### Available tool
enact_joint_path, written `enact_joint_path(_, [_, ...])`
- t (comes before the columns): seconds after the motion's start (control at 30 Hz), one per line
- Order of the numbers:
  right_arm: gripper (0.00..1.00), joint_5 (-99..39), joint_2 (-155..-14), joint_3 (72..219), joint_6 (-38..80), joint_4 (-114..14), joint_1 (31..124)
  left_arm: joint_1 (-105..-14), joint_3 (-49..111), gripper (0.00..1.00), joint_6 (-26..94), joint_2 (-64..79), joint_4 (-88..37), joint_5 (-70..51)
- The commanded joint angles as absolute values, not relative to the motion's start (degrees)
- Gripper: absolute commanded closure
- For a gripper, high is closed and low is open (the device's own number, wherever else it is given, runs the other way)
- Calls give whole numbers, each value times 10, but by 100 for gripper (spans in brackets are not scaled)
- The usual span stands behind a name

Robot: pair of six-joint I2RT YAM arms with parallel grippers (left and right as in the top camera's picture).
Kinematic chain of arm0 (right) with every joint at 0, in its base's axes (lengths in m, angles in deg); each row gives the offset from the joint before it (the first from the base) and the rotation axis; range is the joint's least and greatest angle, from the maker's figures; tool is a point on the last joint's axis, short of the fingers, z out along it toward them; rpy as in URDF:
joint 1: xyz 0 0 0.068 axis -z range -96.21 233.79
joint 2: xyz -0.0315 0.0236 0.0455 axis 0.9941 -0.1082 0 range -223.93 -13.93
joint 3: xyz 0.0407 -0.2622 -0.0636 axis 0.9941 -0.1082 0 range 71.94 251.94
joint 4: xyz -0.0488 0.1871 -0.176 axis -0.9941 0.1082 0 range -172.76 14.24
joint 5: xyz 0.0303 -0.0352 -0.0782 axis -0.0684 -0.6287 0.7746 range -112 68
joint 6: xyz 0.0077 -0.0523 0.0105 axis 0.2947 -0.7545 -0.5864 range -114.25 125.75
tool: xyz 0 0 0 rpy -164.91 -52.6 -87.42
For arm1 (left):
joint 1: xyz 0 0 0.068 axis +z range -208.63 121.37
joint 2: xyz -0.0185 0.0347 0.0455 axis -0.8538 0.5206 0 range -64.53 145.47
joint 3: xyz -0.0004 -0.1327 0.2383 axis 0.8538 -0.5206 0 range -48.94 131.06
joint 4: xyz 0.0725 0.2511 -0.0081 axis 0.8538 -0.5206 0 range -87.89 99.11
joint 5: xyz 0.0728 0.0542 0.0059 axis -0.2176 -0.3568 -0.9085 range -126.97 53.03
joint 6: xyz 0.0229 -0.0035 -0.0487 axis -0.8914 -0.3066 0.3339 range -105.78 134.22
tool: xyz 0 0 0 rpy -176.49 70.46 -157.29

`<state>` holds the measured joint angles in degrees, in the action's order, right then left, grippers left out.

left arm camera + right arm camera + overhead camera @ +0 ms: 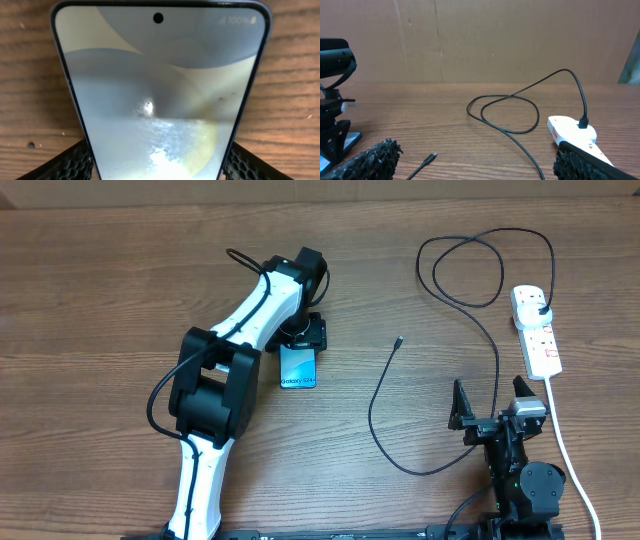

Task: Plug charger to phone and switch on socket
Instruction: 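Lift the phone upright with the left gripper and raise it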

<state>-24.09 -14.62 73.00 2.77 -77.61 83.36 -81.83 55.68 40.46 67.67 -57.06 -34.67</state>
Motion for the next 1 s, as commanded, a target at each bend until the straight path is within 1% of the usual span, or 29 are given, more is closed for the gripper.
enact_joint_path(0.0, [0, -236, -143, 724, 27, -780, 831, -811, 601, 36, 414, 688, -611, -272])
enact_joint_path(0.07, [0, -236, -143, 724, 27, -780, 831, -807, 619, 38, 414, 688, -640, -242])
enact_joint_path(0.2, [0, -236, -143, 724, 27, -780, 831, -798, 644, 36, 412, 688, -688, -195])
enact_joint_path(0.3, [0, -236, -143, 724, 27, -780, 831, -790, 661, 36, 378, 688, -728, -137])
enact_joint_path(0.6, [0, -236, -143, 724, 27, -780, 831, -757, 672, 37, 234, 688, -845, 156])
enact_joint_path(0.7, [0, -236, -143, 724, 27, -780, 831, -744, 672, 36, 205, 688, -877, 225])
enact_joint_path(0.97, [0, -236, -143, 724, 27, -780, 831, -708, 672, 37, 202, 688, -878, 360])
